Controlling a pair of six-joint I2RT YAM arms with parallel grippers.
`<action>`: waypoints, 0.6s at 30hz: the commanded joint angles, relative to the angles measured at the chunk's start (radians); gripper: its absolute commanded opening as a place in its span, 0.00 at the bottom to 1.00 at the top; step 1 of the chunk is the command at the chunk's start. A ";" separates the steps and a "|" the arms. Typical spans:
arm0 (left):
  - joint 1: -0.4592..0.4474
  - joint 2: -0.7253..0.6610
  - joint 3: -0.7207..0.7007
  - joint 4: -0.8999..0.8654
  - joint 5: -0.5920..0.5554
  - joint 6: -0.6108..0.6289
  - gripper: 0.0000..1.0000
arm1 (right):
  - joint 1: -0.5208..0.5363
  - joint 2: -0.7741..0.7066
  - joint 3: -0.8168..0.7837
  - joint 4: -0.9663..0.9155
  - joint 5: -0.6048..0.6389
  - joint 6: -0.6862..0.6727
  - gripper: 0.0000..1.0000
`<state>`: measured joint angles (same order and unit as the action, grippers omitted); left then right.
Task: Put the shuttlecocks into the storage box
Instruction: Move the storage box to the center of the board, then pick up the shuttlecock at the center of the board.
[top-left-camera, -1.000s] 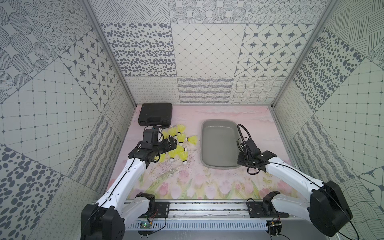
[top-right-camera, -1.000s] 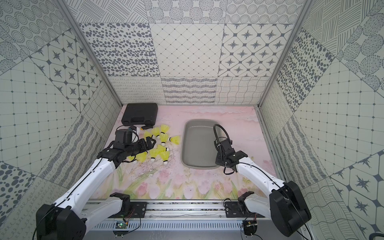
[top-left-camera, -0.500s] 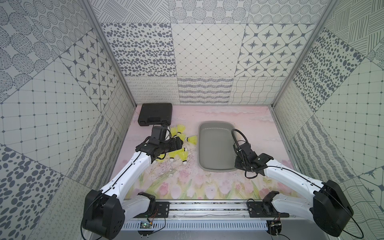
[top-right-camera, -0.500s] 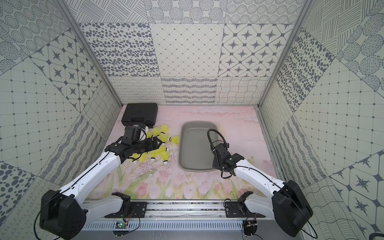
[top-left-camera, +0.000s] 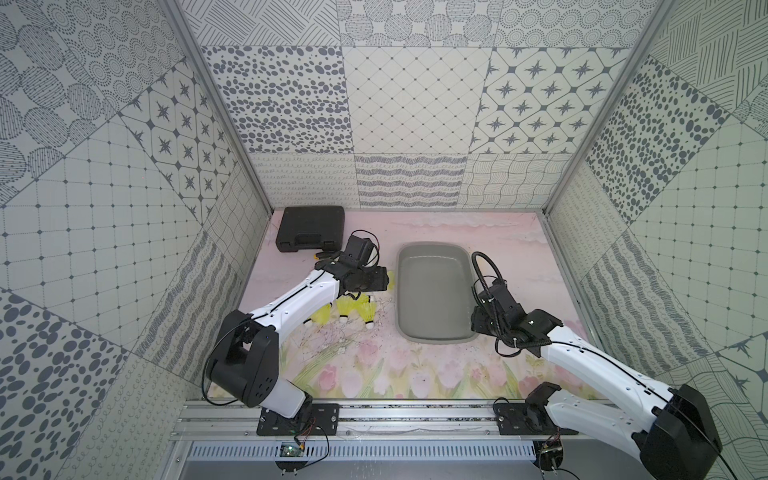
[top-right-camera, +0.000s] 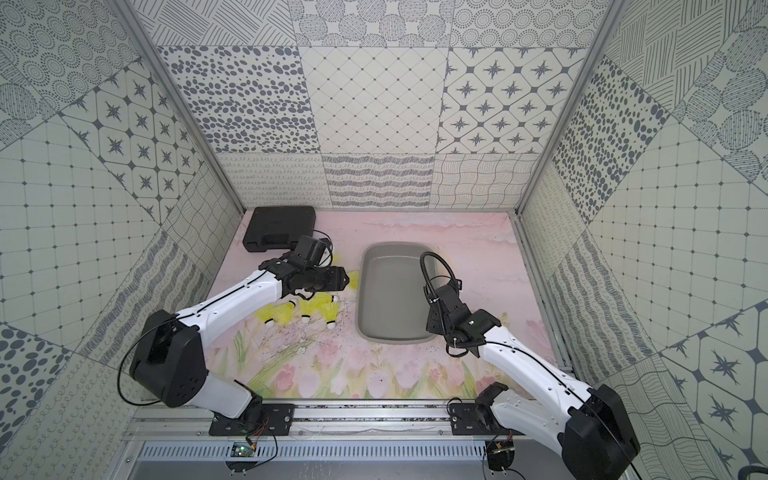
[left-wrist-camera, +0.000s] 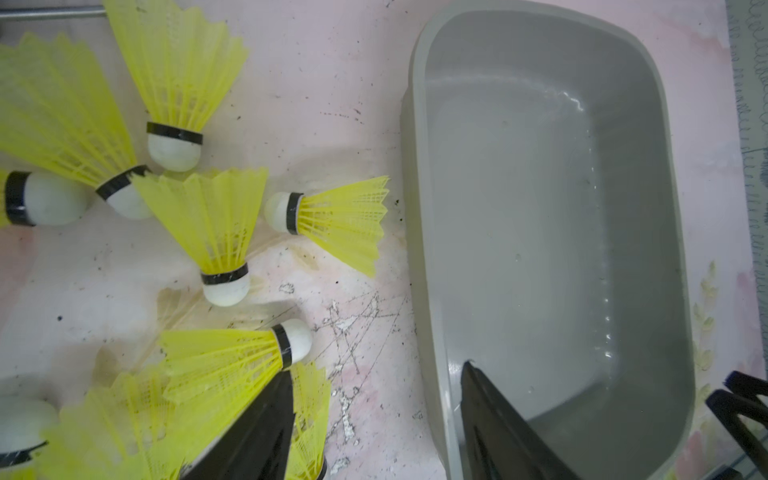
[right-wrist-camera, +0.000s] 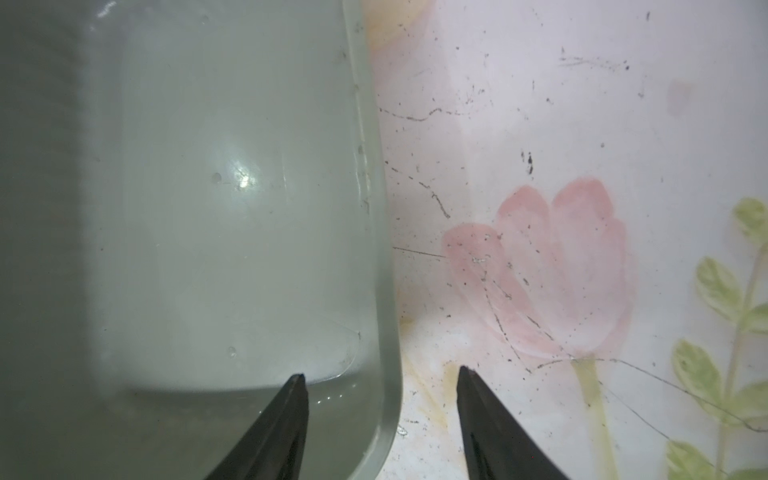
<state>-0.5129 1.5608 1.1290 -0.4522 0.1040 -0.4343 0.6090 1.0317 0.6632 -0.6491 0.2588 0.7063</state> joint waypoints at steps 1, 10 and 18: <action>-0.036 0.116 0.090 -0.062 -0.112 0.097 0.63 | -0.013 -0.020 0.033 0.040 0.008 -0.063 0.61; -0.039 0.252 0.188 -0.085 -0.160 0.161 0.53 | -0.029 -0.026 0.065 0.051 0.008 -0.108 0.62; -0.041 0.337 0.254 -0.098 -0.203 0.197 0.46 | -0.037 -0.030 0.061 0.052 0.007 -0.105 0.63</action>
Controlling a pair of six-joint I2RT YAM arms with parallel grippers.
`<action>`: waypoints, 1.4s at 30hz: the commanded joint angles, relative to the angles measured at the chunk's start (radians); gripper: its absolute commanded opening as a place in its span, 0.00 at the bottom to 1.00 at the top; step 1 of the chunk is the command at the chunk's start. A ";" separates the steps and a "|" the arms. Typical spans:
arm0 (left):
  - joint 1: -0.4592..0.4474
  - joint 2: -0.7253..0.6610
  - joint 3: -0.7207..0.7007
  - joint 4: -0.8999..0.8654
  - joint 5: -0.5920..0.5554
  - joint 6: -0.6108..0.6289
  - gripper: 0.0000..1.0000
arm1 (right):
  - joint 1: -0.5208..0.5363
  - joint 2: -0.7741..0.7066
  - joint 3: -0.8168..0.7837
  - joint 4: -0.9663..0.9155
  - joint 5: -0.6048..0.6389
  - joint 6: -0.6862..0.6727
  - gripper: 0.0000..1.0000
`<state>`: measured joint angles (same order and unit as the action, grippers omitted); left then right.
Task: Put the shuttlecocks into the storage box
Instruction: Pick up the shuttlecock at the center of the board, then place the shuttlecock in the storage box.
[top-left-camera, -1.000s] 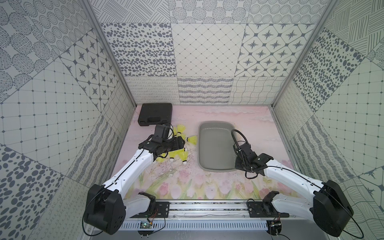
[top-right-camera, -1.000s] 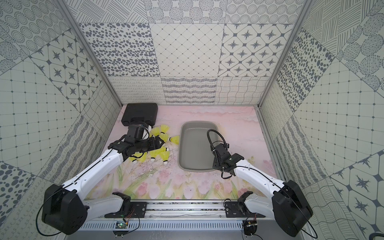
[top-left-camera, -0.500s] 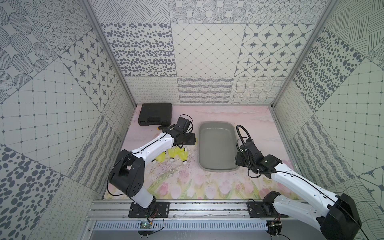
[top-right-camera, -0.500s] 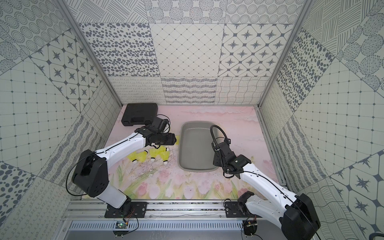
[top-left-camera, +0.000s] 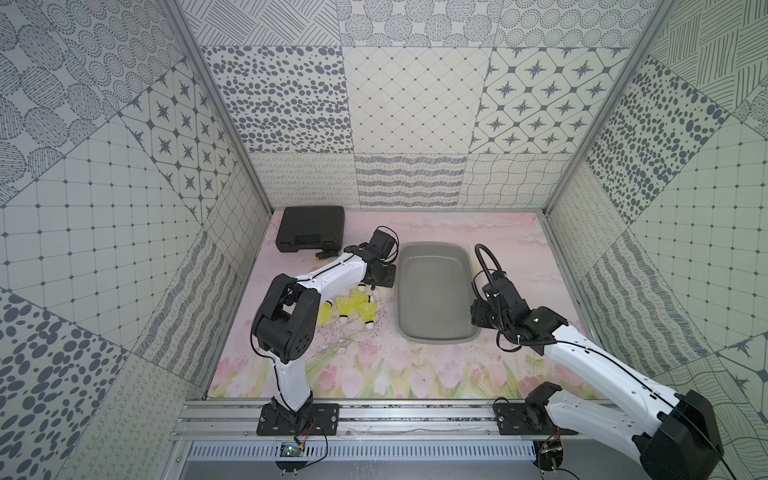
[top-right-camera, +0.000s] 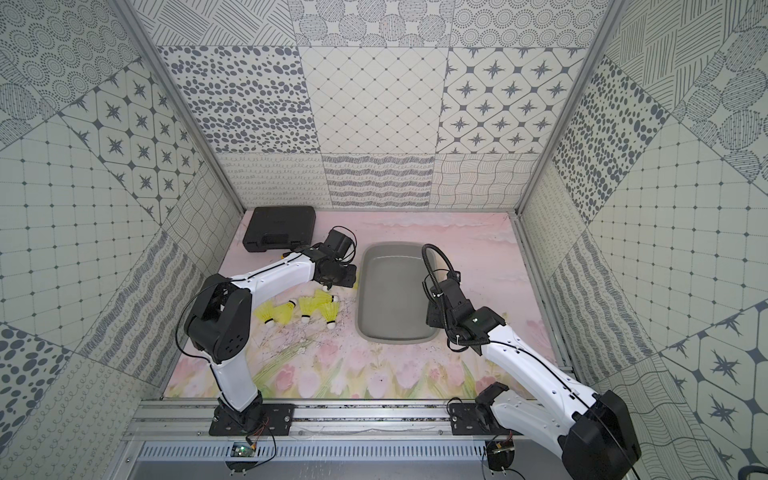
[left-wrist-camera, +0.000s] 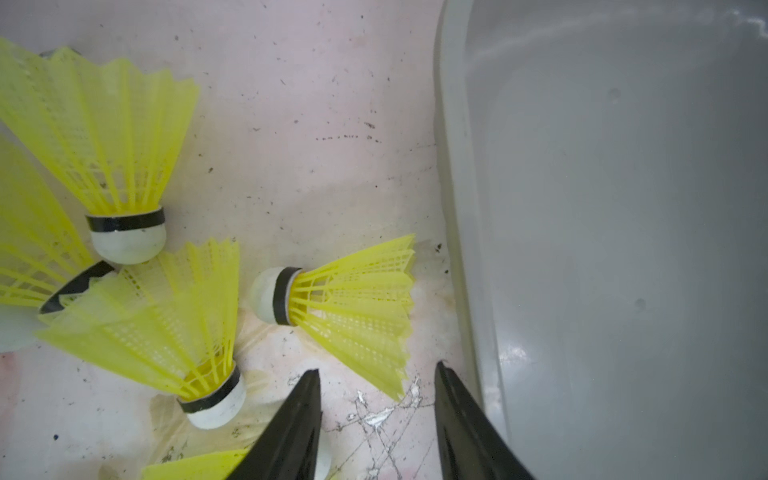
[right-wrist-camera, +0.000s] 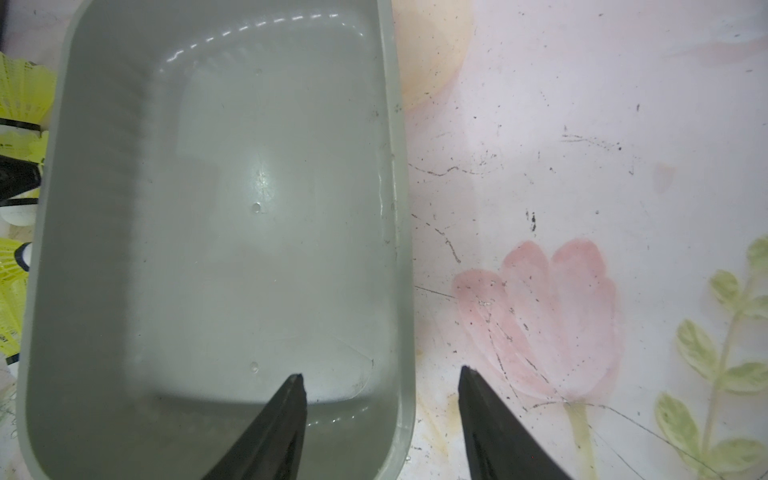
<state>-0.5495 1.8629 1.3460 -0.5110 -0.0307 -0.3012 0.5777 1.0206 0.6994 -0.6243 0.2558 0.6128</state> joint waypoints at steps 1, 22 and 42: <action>-0.004 0.043 0.041 -0.038 -0.075 0.068 0.45 | -0.006 -0.019 0.026 0.028 0.010 -0.012 0.63; -0.028 -0.075 0.018 -0.060 -0.174 -0.011 0.00 | -0.012 -0.017 0.007 0.169 -0.044 -0.097 0.63; -0.025 -0.263 0.033 -0.013 0.304 -0.288 0.00 | 0.006 0.128 -0.164 1.020 -0.514 -0.720 0.63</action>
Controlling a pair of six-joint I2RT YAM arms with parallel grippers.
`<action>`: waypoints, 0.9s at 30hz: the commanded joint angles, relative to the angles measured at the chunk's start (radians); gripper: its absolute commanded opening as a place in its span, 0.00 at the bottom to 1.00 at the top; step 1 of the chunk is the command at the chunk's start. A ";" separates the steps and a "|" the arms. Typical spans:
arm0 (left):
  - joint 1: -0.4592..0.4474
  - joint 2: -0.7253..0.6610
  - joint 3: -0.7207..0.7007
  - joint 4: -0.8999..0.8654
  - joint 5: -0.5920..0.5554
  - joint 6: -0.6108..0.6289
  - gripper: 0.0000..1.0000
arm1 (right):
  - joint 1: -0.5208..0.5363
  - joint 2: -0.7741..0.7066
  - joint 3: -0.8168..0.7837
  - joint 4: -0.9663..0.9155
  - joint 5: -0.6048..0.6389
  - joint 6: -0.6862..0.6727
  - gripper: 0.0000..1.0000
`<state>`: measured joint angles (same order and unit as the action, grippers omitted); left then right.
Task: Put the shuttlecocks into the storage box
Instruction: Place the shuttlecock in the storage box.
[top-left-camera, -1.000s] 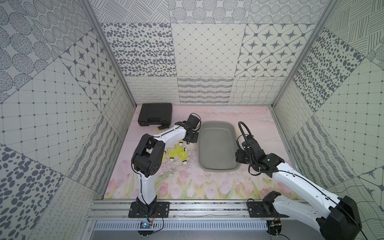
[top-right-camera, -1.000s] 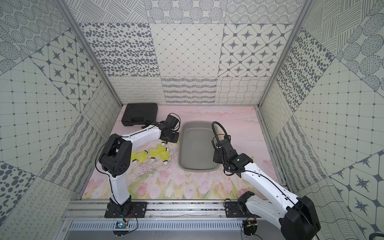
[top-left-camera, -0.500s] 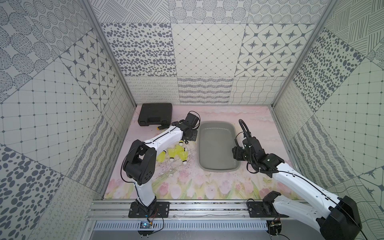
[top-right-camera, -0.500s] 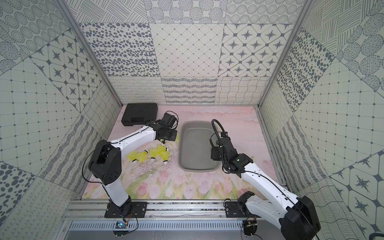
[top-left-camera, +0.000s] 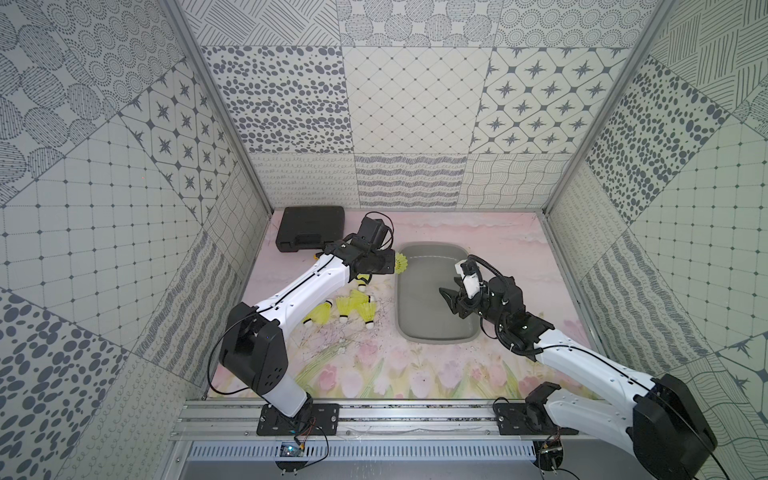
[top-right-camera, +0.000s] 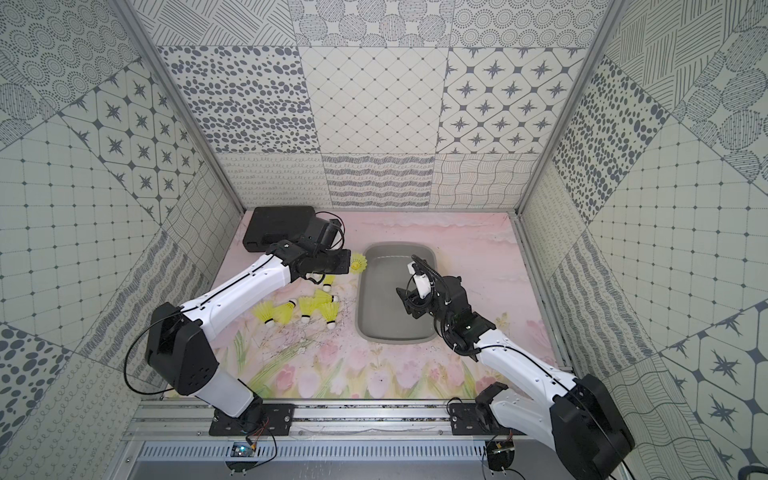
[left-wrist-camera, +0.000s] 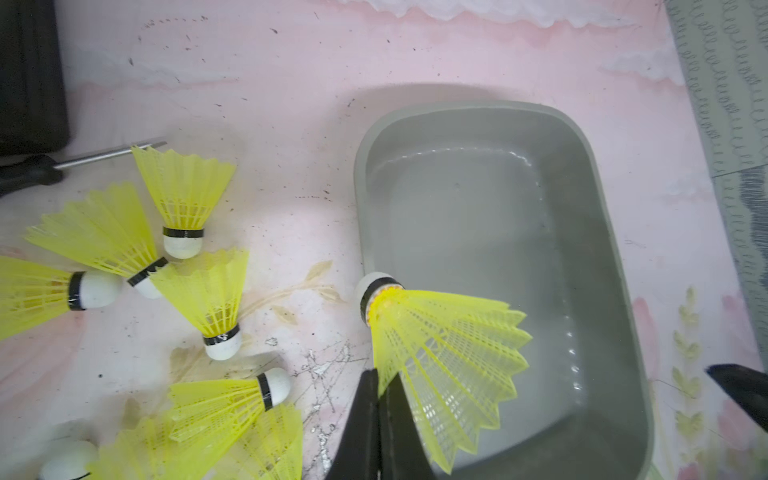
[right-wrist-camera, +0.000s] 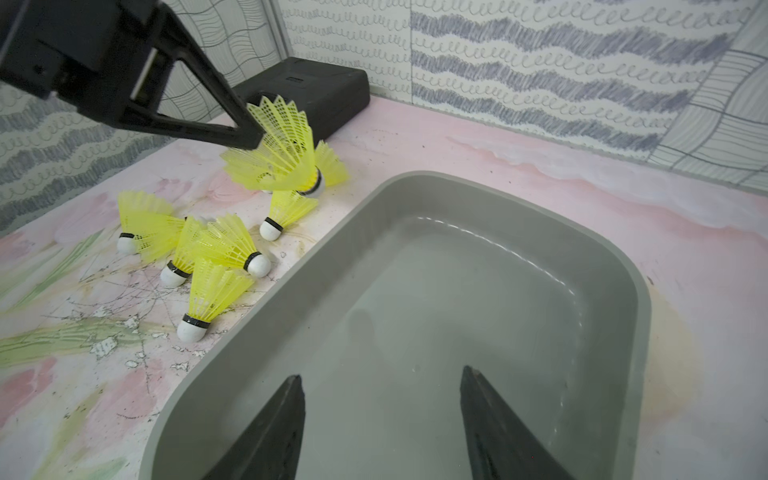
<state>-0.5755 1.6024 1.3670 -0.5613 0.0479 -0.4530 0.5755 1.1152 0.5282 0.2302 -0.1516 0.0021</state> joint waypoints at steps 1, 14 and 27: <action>0.001 0.003 0.014 0.048 0.256 -0.152 0.00 | 0.012 0.053 0.007 0.182 -0.118 -0.127 0.63; 0.000 0.034 -0.019 0.178 0.445 -0.349 0.00 | 0.032 0.246 0.074 0.349 -0.178 -0.239 0.53; -0.002 0.024 -0.055 0.252 0.509 -0.430 0.00 | 0.032 0.334 0.111 0.389 -0.109 -0.296 0.48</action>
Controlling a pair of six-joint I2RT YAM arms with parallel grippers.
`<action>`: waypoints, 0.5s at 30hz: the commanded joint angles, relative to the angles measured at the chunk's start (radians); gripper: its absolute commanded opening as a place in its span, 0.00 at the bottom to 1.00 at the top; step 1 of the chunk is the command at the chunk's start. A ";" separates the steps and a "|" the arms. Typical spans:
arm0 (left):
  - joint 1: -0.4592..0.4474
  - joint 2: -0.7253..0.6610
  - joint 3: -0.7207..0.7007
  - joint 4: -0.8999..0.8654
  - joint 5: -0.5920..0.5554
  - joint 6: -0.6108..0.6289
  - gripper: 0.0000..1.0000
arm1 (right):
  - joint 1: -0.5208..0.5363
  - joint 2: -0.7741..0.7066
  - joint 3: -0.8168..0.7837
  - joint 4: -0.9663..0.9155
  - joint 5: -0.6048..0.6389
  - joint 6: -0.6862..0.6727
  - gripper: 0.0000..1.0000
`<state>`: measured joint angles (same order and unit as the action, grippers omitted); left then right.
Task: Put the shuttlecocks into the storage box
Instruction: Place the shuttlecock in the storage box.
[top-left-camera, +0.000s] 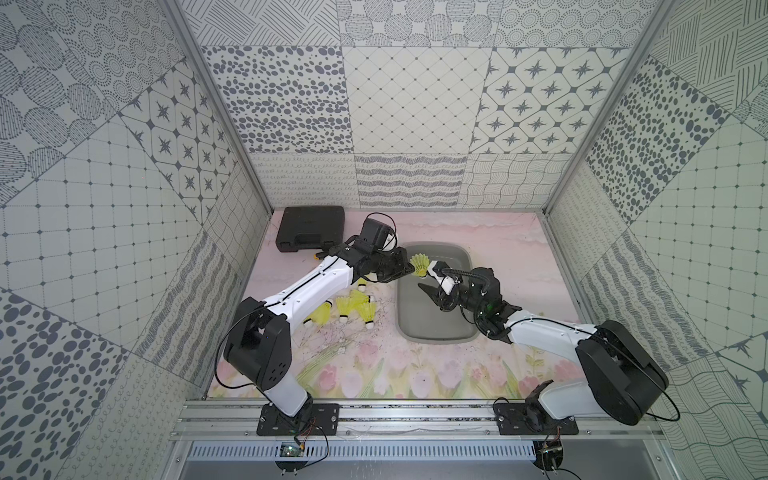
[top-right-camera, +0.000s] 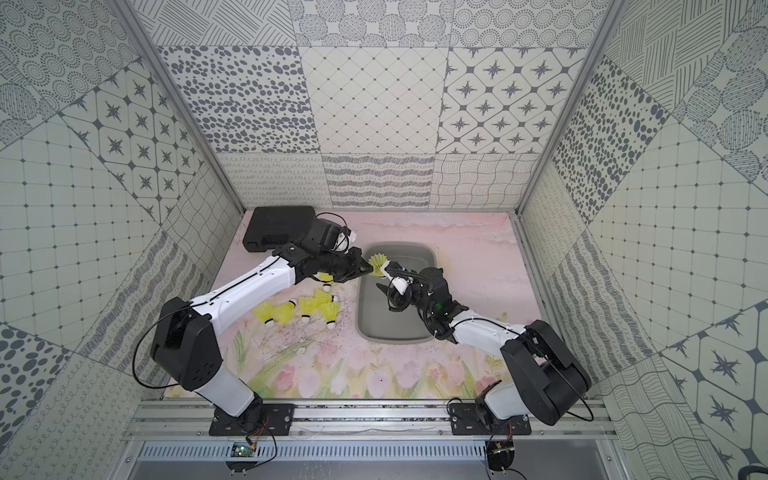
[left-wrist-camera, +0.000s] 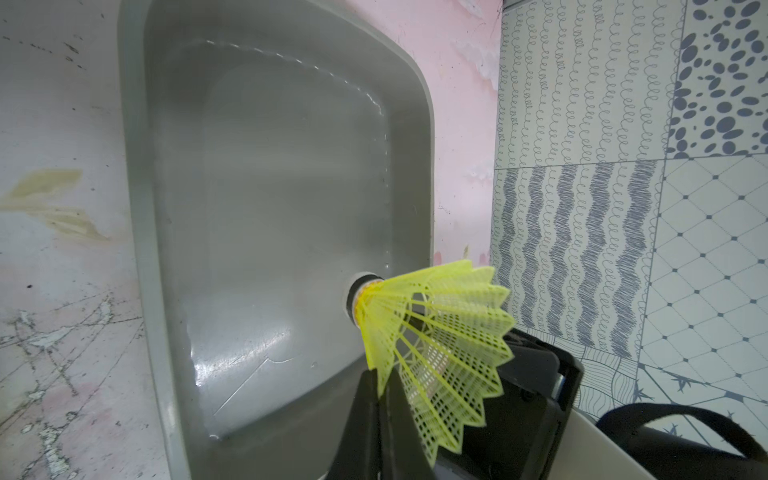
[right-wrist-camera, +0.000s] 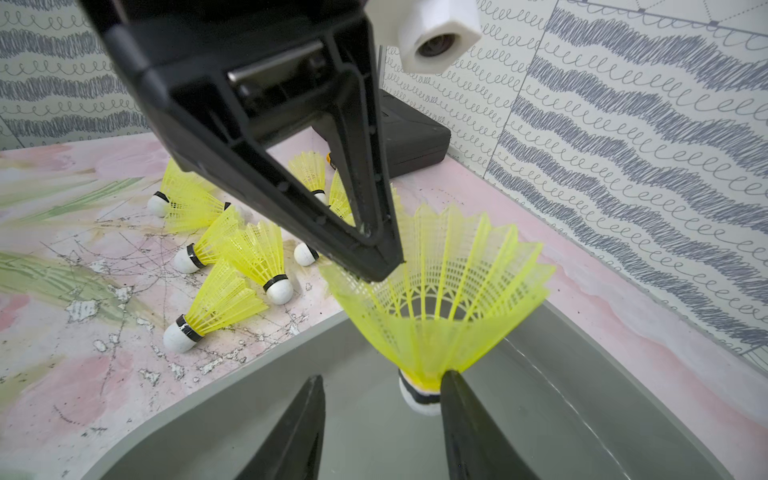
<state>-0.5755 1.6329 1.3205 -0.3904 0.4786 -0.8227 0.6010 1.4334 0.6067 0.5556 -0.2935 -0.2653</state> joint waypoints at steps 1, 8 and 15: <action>0.000 -0.007 -0.012 0.082 0.077 -0.063 0.00 | 0.006 0.019 0.033 0.066 0.051 -0.030 0.49; -0.001 -0.031 -0.028 0.084 0.069 -0.068 0.00 | 0.006 0.039 0.030 0.082 0.126 -0.039 0.53; -0.002 -0.048 -0.050 0.099 0.075 -0.081 0.00 | 0.006 0.052 0.038 0.091 0.133 -0.037 0.53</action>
<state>-0.5755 1.6039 1.2800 -0.3431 0.5201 -0.8833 0.6010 1.4712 0.6136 0.5816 -0.1772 -0.2958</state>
